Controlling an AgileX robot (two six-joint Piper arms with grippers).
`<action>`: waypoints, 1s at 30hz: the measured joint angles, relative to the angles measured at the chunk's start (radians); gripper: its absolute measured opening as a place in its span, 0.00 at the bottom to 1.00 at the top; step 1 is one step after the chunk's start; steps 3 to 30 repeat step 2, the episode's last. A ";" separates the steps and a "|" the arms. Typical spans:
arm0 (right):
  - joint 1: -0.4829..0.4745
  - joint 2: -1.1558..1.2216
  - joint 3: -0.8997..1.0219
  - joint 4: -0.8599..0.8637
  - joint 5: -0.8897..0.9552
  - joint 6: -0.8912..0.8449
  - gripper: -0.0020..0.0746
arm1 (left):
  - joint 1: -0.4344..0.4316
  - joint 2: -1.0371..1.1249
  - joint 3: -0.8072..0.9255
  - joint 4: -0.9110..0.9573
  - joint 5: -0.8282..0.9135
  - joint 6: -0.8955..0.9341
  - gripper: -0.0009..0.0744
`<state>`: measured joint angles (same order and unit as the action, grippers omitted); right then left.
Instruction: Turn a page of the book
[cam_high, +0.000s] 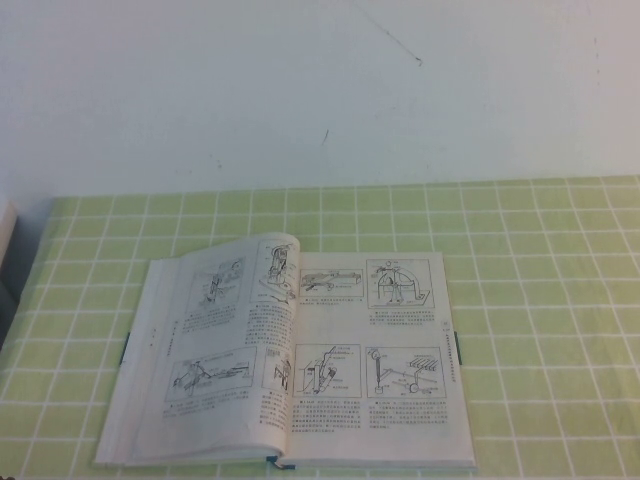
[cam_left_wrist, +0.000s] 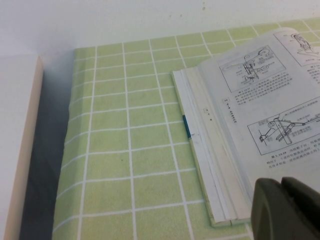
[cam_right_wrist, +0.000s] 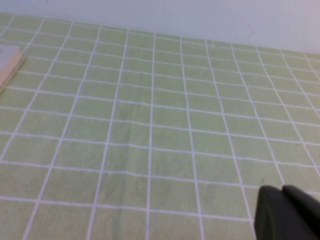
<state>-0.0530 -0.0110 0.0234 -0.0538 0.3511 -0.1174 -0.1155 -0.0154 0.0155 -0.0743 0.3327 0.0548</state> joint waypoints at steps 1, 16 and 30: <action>0.000 0.000 0.000 0.000 0.002 0.000 0.03 | 0.000 0.000 0.000 0.000 0.000 0.000 0.01; 0.000 0.000 0.000 0.000 0.002 0.000 0.03 | 0.000 0.000 0.000 0.000 0.000 0.000 0.01; 0.000 0.000 0.000 0.000 0.002 0.000 0.03 | 0.000 0.000 0.000 0.000 0.000 0.000 0.01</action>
